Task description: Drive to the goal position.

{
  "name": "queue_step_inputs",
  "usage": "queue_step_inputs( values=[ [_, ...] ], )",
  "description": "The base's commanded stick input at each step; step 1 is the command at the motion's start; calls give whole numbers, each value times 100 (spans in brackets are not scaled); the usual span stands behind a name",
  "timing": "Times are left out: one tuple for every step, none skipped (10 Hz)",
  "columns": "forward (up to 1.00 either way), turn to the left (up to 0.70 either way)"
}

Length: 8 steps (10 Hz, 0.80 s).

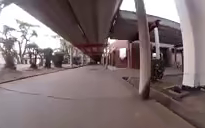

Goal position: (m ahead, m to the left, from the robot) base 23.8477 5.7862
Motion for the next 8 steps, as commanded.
queue_step_inputs(
  values=[
    [70, 0],
    [70, 0],
    [70, 0],
    [70, 0],
    [70, 0],
    [70, 0],
    [70, 0],
    [70, 0]
  ],
)
